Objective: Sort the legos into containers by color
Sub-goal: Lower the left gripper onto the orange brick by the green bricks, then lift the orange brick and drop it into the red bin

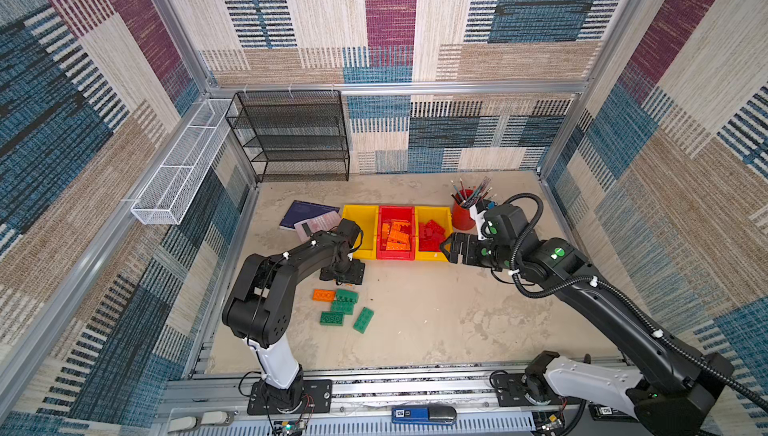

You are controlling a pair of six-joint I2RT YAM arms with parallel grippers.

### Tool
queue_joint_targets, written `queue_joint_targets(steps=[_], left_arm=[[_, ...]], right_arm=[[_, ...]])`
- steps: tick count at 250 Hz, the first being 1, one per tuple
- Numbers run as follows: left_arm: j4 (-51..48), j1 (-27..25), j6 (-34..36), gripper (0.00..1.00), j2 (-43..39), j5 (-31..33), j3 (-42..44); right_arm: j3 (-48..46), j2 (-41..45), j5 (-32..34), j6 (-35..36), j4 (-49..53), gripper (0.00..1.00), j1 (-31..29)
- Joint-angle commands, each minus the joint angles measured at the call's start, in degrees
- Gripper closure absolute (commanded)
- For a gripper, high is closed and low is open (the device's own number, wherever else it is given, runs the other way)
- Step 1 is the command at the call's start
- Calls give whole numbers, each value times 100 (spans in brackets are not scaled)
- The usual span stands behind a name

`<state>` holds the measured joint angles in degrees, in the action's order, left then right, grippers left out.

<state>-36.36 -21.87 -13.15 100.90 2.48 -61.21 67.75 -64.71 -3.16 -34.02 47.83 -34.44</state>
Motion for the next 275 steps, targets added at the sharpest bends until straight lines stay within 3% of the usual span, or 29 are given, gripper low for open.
queue_joint_targets(steps=[1,42,123,155,215,275], left_arm=[[-31,4,33,22,87,60,-5],[-150,-2,-17,29,61,86,-32],[-424,-2,-166,35,50,95,-364],[-665,-10,-240,40,61,78,-801],[-1134,-42,-311,40,8,-157,-1791],[-1691,-439,-329,41,579,-249,-3407]], right_arm=[[-19,37,97,-59,-83,0,-2],[-62,19,82,-69,-128,0,-2],[-91,37,131,-61,-69,0,-2],[-52,53,196,-48,-6,0,-2],[-71,174,329,-74,91,0,7],[-144,377,465,-164,199,0,7]])
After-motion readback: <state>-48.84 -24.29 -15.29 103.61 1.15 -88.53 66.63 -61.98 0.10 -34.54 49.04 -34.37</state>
